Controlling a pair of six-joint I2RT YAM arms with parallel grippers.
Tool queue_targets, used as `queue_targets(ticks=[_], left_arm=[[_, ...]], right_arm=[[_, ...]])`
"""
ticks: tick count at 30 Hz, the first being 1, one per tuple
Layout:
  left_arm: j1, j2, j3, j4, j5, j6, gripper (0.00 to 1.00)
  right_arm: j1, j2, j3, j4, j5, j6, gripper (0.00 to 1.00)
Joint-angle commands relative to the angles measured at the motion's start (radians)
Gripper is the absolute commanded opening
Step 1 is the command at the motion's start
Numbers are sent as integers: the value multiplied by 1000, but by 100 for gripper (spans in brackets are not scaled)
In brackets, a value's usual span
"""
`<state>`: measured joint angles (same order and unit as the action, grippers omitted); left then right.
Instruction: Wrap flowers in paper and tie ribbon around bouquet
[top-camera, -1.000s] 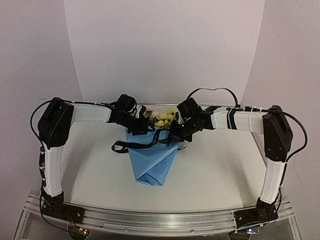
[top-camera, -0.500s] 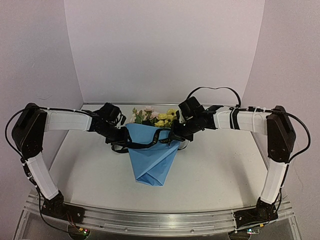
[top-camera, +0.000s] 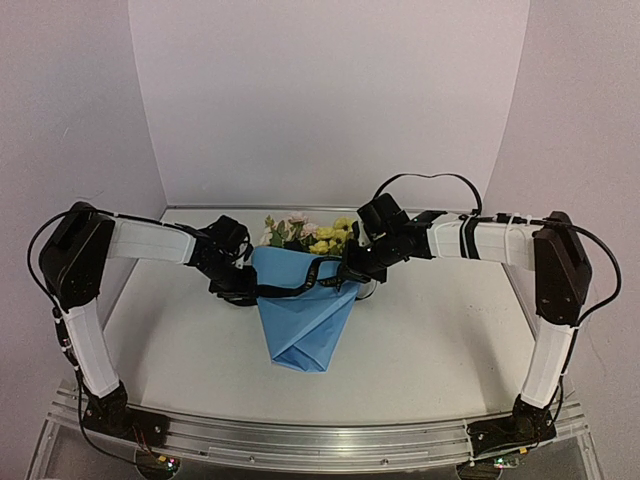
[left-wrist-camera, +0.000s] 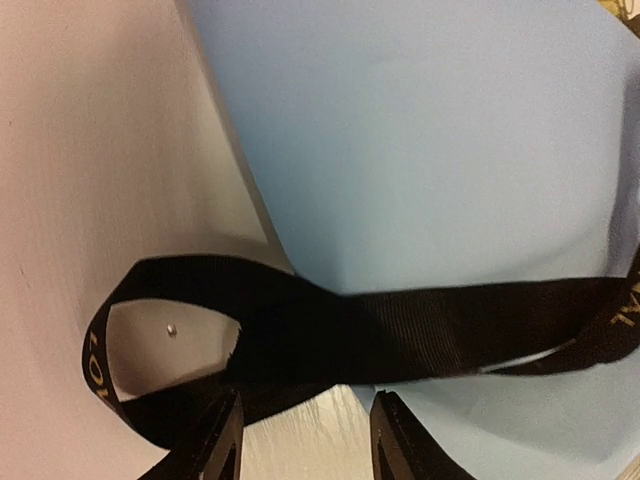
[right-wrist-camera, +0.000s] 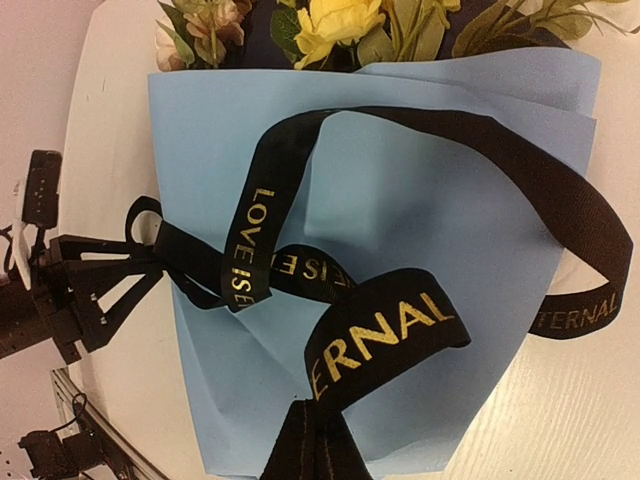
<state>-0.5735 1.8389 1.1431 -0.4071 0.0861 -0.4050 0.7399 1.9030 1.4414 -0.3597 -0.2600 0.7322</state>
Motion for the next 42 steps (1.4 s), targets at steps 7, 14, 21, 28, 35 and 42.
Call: queue_targets(ticks=[7, 14, 21, 28, 35, 42], left_arm=[[-18, 106, 151, -67, -124, 106, 44], [-23, 145, 181, -97, -175, 126, 41], [-23, 146, 191, -94, -187, 132, 18], [-24, 84, 179, -117, -168, 133, 3], [-26, -29, 117, -142, -145, 153, 8], [-62, 8, 141, -178, -270, 270, 39]], right_arm=[[-5, -34, 12, 8, 4, -13, 0], [-5, -31, 14, 12, 1, -12, 0], [-5, -27, 14, 15, -5, -7, 0], [-5, -29, 10, 18, -2, -1, 0], [-5, -38, -2, 18, 1, -3, 0], [-5, -40, 1, 20, 7, -9, 0]])
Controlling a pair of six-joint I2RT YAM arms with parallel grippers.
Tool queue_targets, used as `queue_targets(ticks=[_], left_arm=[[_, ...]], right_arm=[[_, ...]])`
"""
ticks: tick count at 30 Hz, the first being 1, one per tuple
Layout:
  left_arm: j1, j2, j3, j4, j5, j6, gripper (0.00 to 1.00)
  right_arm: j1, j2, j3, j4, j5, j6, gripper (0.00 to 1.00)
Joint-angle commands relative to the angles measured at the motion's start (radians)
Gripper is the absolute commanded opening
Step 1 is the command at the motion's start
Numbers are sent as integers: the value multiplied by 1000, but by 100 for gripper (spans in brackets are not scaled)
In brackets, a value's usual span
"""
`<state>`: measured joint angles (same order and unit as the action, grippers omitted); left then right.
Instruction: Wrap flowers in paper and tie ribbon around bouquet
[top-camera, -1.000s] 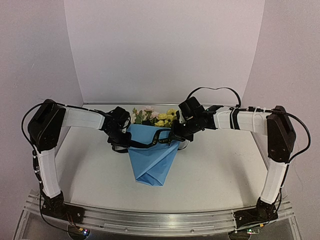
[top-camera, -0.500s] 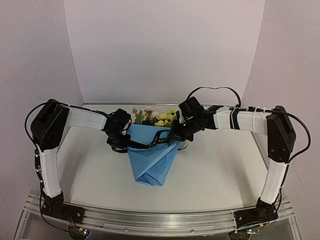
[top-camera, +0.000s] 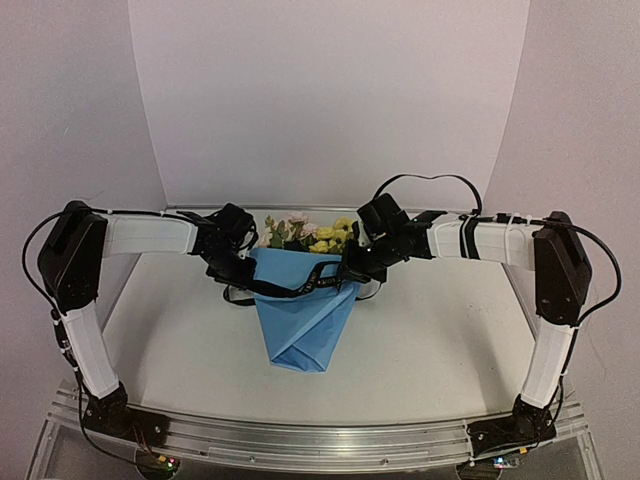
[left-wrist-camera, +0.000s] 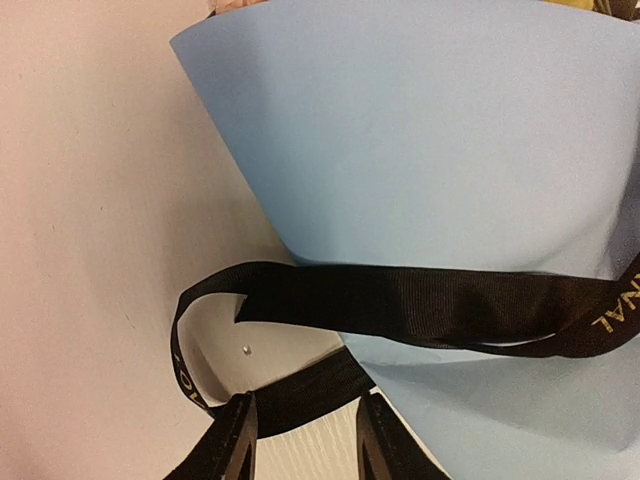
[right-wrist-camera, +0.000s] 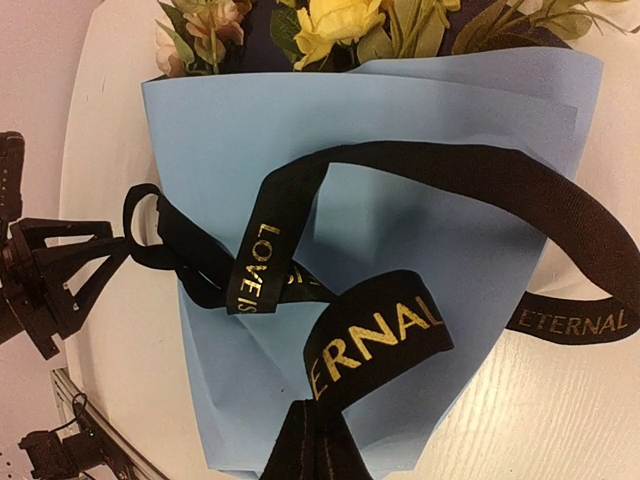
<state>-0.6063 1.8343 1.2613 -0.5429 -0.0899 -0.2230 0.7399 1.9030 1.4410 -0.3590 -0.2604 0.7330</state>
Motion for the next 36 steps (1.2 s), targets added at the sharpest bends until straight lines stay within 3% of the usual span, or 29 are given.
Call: queue_targets(ticks=[1, 13, 25, 31, 36], left_arm=[[-33, 24, 27, -44, -113, 103, 40], [-49, 149, 125, -6, -210, 219, 49], [-41, 246, 186, -5, -187, 282, 47], [-22, 273, 214, 0, -139, 296, 41], [-10, 285, 228, -7, -111, 301, 29]], right_arm=[[-5, -41, 1, 20, 7, -11, 0], [-5, -46, -14, 35, 5, -11, 0], [-5, -40, -21, 42, 1, -6, 0], [-5, -35, -19, 41, -1, -4, 0], [-5, -28, -13, 41, -7, -1, 0]])
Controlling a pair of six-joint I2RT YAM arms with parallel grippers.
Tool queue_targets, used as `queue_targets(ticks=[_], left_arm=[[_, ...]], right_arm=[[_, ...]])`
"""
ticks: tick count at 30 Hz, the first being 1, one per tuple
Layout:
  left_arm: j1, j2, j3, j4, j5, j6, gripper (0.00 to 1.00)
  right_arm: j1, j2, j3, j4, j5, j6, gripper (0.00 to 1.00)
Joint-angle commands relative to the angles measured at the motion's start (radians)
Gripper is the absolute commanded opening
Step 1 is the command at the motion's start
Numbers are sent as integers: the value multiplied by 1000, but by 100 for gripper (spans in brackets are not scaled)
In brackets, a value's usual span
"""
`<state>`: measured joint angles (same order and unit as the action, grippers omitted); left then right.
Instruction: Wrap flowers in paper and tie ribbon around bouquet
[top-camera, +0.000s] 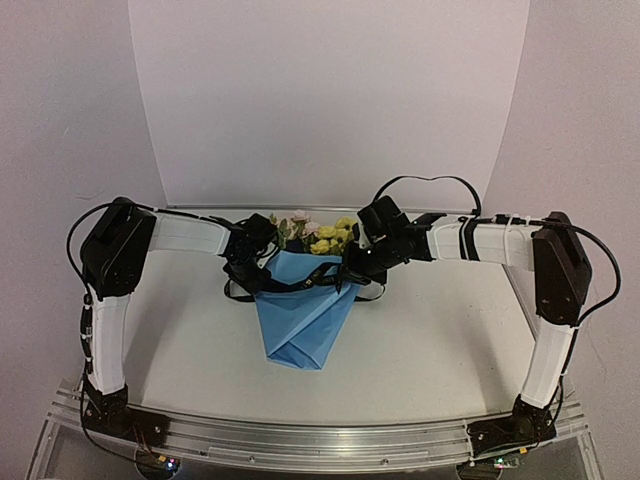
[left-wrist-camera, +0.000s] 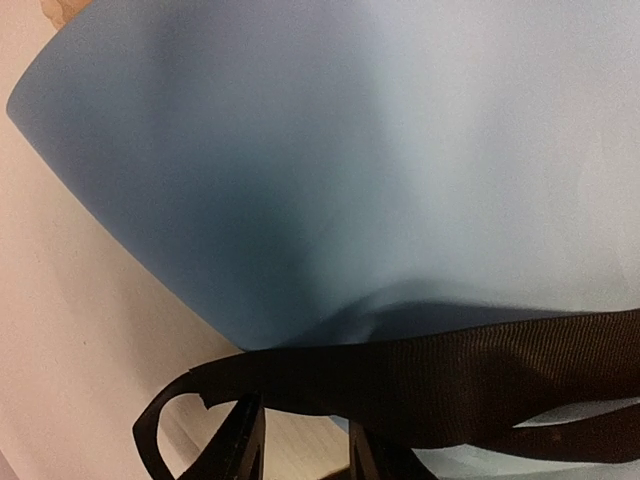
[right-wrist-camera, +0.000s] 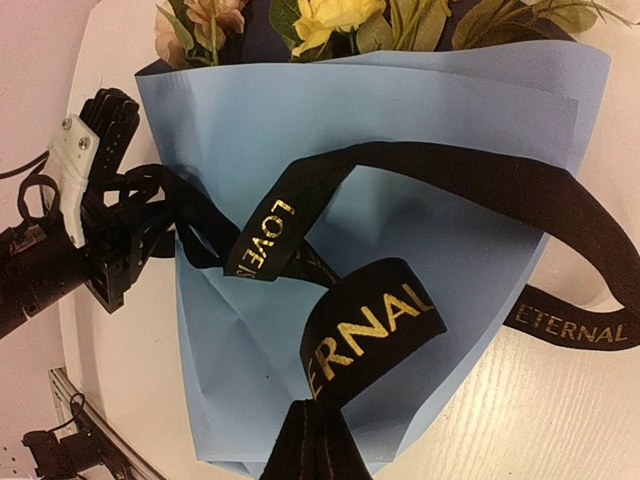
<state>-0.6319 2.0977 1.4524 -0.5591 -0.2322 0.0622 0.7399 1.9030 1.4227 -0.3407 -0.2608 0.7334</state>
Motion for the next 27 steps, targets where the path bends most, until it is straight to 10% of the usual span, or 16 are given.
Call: queue_targets(ticks=[1, 13, 27], left_arm=[[17, 21, 36, 9, 37, 16, 26], [18, -117, -16, -11, 130, -43, 4], [18, -234, -81, -16, 208, -134, 10]], right_arm=[[-5, -26, 7, 23, -8, 0, 0], [-5, -40, 5, 22, 5, 0, 0], [-5, -54, -7, 22, 11, -5, 0]])
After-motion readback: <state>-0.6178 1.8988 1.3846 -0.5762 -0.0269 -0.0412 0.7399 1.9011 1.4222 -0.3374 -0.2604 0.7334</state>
